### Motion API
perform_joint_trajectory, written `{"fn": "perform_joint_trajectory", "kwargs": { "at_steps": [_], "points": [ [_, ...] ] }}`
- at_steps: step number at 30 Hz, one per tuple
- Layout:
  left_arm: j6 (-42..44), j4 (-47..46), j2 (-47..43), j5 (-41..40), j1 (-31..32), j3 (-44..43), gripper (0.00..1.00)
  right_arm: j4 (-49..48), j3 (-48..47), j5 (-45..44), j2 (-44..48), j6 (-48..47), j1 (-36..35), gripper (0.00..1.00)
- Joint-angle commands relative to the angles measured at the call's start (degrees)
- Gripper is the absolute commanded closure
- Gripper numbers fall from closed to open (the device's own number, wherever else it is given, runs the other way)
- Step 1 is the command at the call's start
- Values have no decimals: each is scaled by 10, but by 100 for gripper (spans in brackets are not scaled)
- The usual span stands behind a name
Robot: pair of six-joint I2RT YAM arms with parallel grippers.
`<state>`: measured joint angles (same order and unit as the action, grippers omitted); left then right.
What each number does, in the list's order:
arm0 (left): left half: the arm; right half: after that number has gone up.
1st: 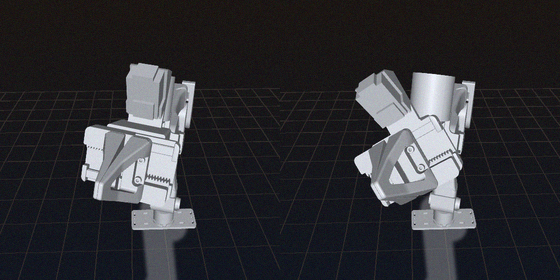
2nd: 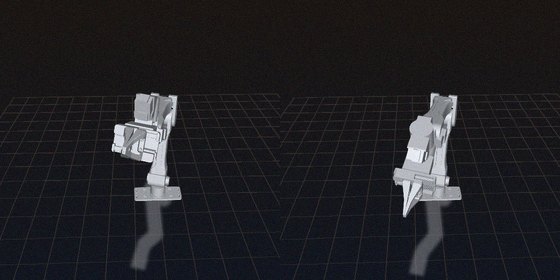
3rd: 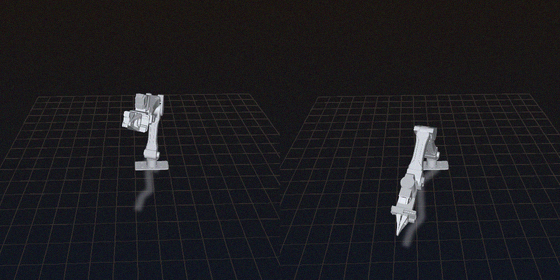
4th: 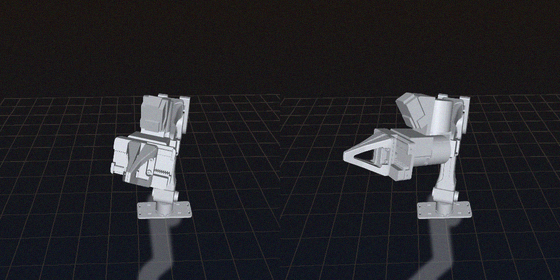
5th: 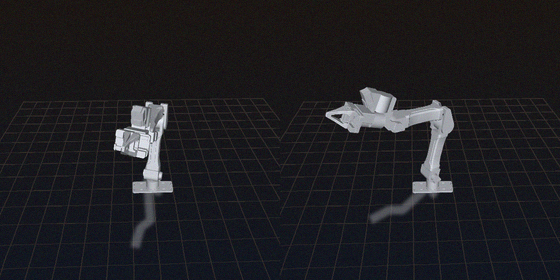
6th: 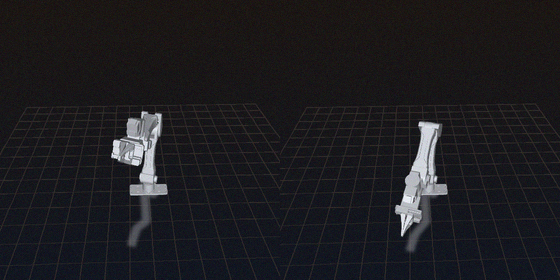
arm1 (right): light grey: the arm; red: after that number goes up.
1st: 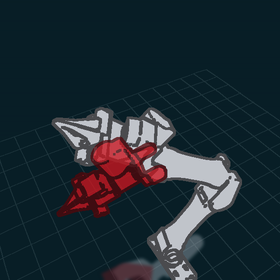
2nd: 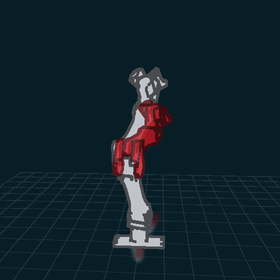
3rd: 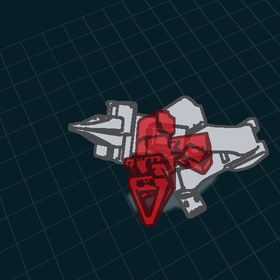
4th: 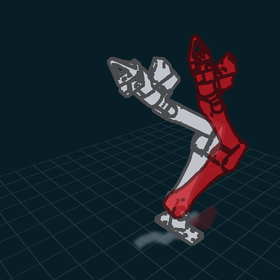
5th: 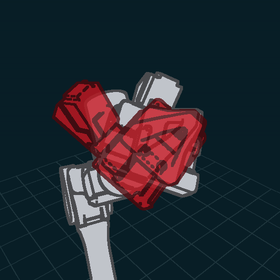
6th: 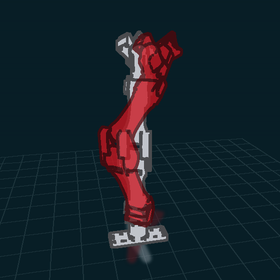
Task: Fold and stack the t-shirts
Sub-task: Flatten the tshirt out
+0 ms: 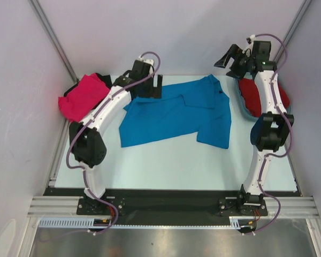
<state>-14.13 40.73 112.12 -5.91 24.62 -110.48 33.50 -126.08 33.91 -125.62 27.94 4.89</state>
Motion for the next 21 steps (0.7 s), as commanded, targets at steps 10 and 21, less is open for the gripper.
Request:
{"fn": "perform_joint_trajectory", "kwargs": {
  "at_steps": [10, 21],
  "points": [
    [-74, 66, -56, -79, 33, 176, 0, 184, 211, -289, 75, -139, -133, 3],
    [-71, 26, -23, -63, 37, 182, 0, 165, 218, -349, 32, -136, -152, 4]
  ]
}}
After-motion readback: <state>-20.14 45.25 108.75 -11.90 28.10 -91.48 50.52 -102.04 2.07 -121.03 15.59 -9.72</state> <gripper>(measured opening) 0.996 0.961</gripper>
